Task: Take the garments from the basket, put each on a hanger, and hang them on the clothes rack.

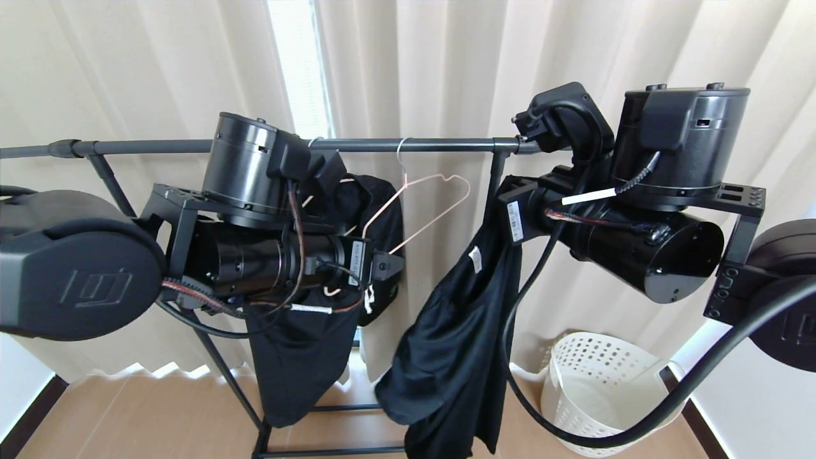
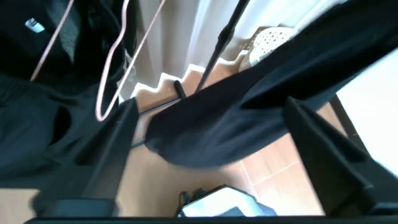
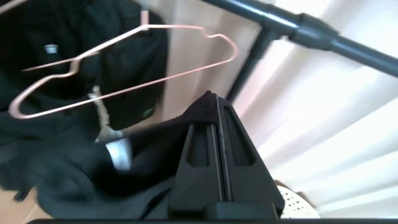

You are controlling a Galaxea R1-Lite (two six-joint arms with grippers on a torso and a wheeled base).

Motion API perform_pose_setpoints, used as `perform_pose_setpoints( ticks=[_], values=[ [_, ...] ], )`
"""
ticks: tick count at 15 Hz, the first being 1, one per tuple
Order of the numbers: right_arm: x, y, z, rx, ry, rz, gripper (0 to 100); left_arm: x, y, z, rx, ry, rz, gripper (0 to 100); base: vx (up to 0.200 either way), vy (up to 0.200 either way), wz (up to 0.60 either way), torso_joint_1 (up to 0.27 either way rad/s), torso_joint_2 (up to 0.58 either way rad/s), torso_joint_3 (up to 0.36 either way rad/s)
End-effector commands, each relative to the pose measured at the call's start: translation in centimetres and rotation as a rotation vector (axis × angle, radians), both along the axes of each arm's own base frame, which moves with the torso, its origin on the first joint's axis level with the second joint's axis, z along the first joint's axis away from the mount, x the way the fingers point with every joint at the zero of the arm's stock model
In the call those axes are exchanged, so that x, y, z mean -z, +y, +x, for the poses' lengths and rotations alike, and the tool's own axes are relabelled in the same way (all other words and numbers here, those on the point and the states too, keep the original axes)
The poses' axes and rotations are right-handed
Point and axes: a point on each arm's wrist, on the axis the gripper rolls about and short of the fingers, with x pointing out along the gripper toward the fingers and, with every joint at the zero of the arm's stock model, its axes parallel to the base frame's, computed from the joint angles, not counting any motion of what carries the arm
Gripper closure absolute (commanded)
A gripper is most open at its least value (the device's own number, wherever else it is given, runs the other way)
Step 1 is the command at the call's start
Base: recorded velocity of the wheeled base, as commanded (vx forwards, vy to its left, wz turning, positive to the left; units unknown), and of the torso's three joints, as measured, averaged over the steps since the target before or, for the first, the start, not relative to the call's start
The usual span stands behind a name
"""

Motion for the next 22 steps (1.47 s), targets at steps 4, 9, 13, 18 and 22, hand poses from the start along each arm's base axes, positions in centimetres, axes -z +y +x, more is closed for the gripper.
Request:
perform_pose_setpoints(
  ticks=[4,9,13,18,22],
  values=[
    [0.3,-0.5,0.7,0.024,0.007,-0.006,100,0.6,2.7,2.1,-0.026,-0.065,0.039,0,0.0,0.0,0.0,0.0,0.0,0.0],
    [0.5,-0.4,0.6,0.02,0.013,-0.013,100,3.7,2.1,8.0,0.001,-0.173,0.084,0,0.0,0.0,0.0,0.0,0.0,0.0],
    [0.6,-0.4,0.6,0.02,0.014,-0.014,100,5.7,0.6,11.1,0.005,-0.196,0.088,0,0.0,0.0,0.0,0.0,0.0,0.0],
    [0.6,-0.4,0.4,0.017,0.015,-0.015,100,6.4,0.3,12.7,-0.006,-0.199,0.088,0,0.0,0.0,0.0,0.0,0.0,0.0],
    [0.6,-0.4,0.4,0.016,0.016,-0.015,100,7.4,0.1,13.8,-0.017,-0.19,0.092,0,0.0,0.0,0.0,0.0,0.0,0.0]
  ],
)
